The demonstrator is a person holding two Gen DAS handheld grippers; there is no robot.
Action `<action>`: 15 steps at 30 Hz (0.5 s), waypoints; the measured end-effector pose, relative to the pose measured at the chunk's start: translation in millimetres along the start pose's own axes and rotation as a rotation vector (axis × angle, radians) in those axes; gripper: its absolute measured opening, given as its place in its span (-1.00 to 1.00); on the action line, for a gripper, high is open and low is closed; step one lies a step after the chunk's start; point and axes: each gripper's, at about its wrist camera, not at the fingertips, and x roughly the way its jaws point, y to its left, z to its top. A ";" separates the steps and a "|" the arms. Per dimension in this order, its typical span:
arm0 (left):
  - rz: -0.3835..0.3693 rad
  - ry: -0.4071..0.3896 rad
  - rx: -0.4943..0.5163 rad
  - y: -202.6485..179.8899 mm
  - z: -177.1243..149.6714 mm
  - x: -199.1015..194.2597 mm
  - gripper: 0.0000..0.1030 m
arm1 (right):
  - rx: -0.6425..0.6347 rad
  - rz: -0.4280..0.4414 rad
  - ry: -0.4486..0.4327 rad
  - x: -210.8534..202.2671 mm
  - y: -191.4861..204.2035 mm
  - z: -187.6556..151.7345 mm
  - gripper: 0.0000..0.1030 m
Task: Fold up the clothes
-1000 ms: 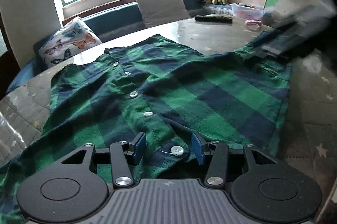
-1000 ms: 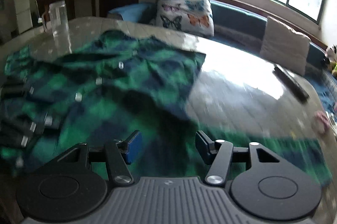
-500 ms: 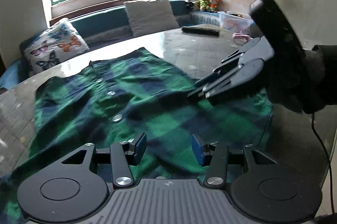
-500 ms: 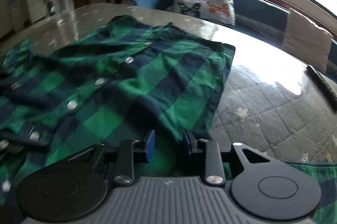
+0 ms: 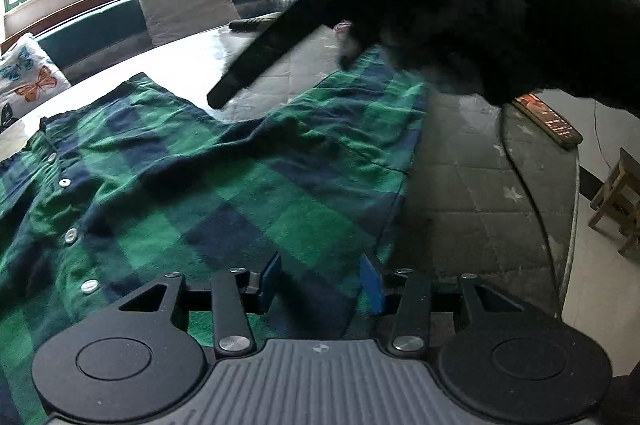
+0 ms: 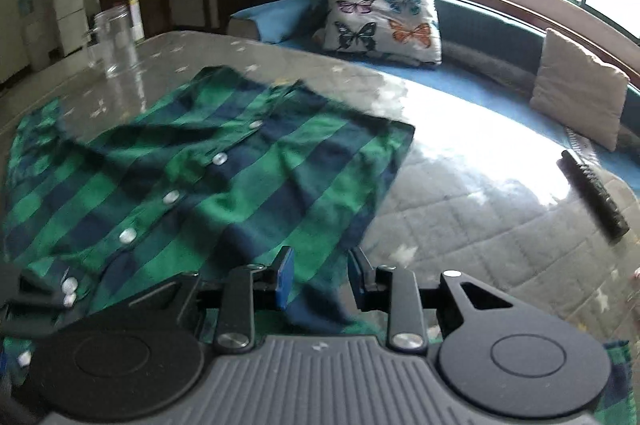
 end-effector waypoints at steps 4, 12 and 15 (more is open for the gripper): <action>-0.061 0.001 0.021 -8.0 -0.8 1.1 -0.68 | 0.013 -0.008 -0.006 14.9 -10.1 12.9 -0.44; -0.038 -0.023 -0.037 14.9 12.6 -8.8 -0.70 | 0.085 -0.019 0.008 65.8 -37.2 46.0 -0.44; -0.021 -0.001 -0.079 30.2 16.3 -2.0 -0.70 | 0.123 -0.028 0.017 89.6 -51.0 59.3 -0.44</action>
